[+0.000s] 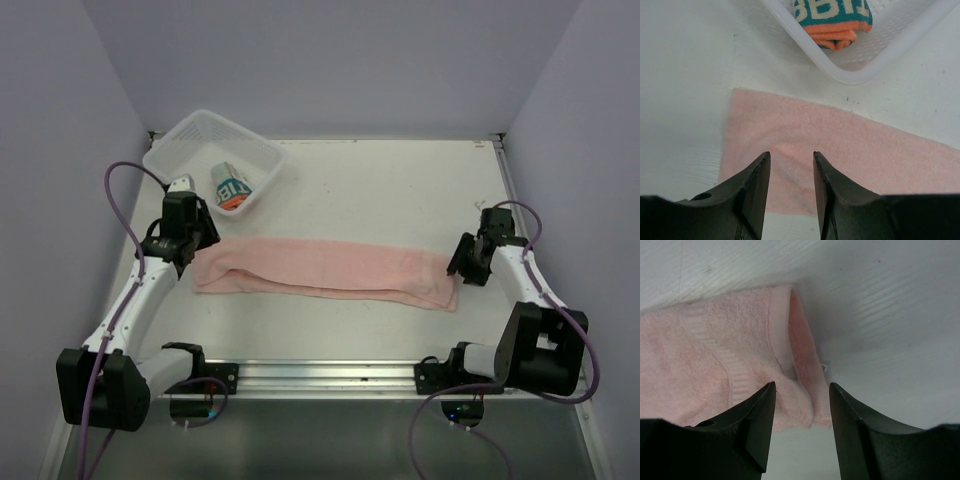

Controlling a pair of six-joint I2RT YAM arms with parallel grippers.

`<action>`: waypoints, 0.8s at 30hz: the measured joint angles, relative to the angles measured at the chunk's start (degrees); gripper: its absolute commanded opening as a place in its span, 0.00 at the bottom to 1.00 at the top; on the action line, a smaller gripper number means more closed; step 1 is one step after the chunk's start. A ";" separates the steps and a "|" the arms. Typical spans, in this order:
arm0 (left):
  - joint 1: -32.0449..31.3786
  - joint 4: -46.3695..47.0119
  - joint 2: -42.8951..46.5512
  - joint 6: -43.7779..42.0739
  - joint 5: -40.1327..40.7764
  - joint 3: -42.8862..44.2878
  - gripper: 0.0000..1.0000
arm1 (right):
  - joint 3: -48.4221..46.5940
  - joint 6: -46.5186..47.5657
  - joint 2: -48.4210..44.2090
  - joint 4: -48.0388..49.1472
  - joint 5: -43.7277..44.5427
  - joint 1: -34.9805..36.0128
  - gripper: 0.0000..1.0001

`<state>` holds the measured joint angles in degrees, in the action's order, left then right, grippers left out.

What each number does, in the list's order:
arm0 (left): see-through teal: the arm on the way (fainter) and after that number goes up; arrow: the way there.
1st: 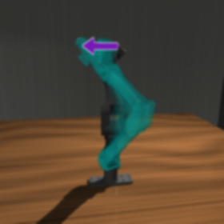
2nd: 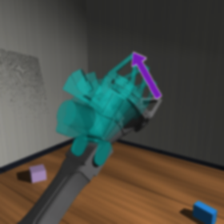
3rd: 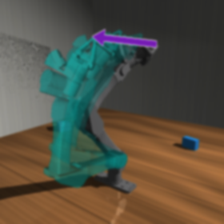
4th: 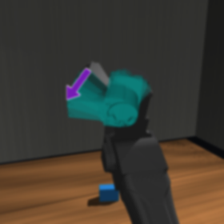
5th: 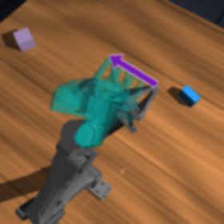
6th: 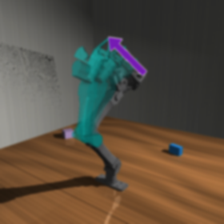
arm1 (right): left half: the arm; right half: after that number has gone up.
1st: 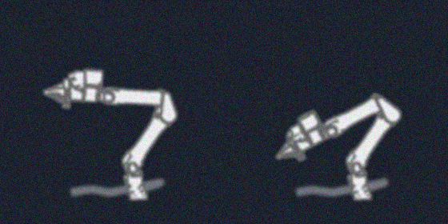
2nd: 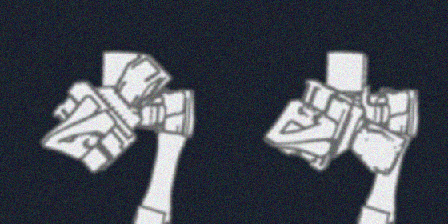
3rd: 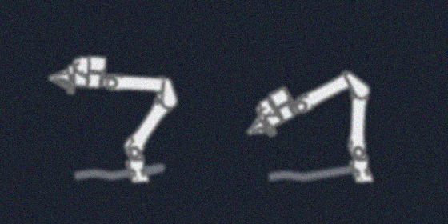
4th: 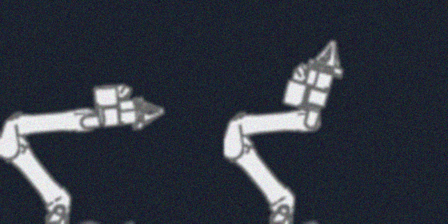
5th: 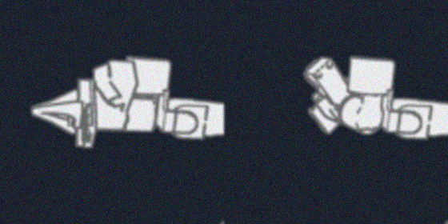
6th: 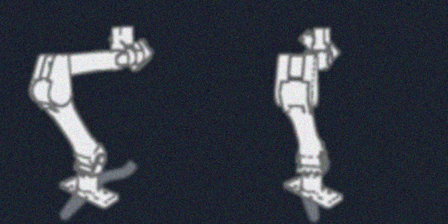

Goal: Roll the towels
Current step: Fold the towel

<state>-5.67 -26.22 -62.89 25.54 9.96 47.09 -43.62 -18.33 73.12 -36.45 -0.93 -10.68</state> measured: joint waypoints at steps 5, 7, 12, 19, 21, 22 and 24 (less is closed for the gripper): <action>0.00 0.11 0.00 -0.68 -1.86 0.00 0.43 | -0.70 1.16 3.58 -0.11 0.04 0.00 0.55; 0.00 0.11 0.02 -0.87 -2.51 0.00 0.44 | -0.85 1.49 4.72 -0.20 0.09 0.00 0.55; 0.00 0.31 0.07 -1.11 -3.89 0.00 0.44 | -1.18 1.90 7.58 -0.31 0.07 0.00 0.55; 0.02 0.52 0.66 -1.11 -5.14 0.00 0.44 | -1.46 1.90 11.39 0.00 0.09 0.02 0.45; 0.02 0.52 0.76 -1.11 -5.33 -0.02 0.44 | -1.92 1.95 12.66 -0.11 0.26 0.09 0.38; 0.02 0.52 0.79 -1.11 -5.35 -0.02 0.44 | -2.27 2.03 12.96 -0.13 0.39 0.13 0.34; 0.02 0.57 0.79 -1.11 -5.51 -0.09 0.44 | -2.78 2.16 13.53 -0.20 0.55 0.13 0.22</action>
<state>-5.65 -25.65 -62.11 24.43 4.45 47.00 -46.39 -16.16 86.65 -36.64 -0.38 -10.55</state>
